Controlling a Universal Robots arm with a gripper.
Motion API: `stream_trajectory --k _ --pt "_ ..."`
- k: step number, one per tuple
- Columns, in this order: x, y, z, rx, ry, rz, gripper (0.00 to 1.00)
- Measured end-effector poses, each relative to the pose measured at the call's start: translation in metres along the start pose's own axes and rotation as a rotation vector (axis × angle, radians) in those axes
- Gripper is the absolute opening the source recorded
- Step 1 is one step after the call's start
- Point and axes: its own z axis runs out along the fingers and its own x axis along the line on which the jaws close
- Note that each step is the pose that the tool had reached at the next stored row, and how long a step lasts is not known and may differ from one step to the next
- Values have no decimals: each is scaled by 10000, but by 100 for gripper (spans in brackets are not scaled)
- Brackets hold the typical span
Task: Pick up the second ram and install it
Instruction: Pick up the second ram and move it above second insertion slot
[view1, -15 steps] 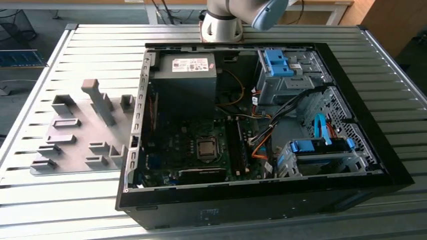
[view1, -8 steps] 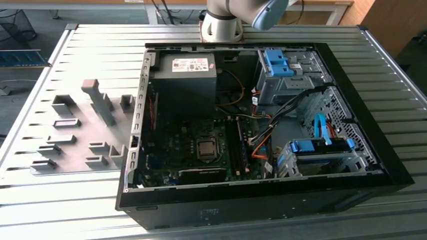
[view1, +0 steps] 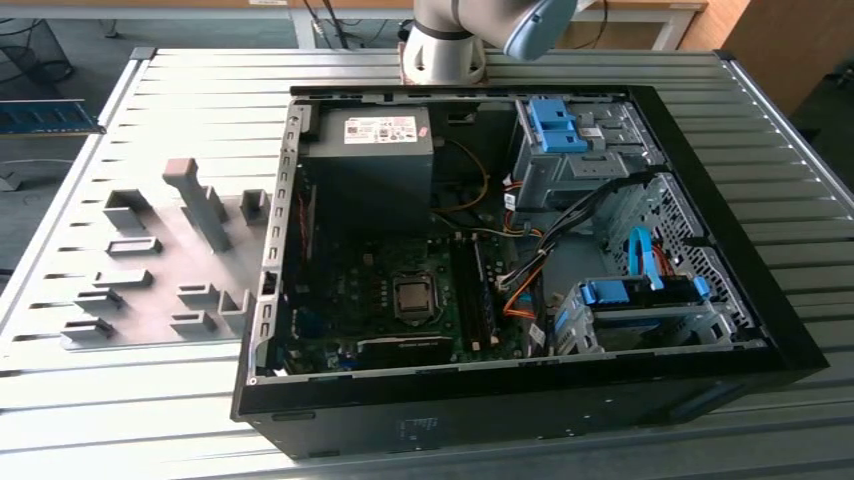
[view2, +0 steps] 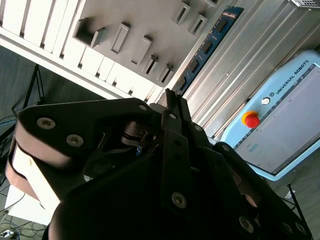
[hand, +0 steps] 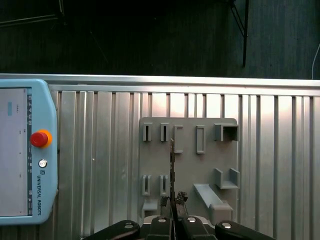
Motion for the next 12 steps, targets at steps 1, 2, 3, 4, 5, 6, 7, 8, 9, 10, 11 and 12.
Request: stream_trajectory --k 1,2,3,4,5,6,7,8,9,10,11,12 --pt "0 -1 0 1 -1 0 14" --pt "0 -5 0 1 0 0 14" --pt "0 -12 -1 0 0 -1 14" --pt "0 -21 -1 0 0 -1 14" --pt "0 -32 0 1 -1 0 14" --pt "0 -43 -1 0 0 0 14" --pt "0 -54 -1 1 -1 0 14" --pt "0 -65 -1 1 0 0 14" --pt "0 -74 -2 0 0 0 14" --pt "0 -84 -1 0 0 0 14" --pt "0 -92 -1 1 -1 0 14" --pt "0 -93 -1 1 -1 1 14"
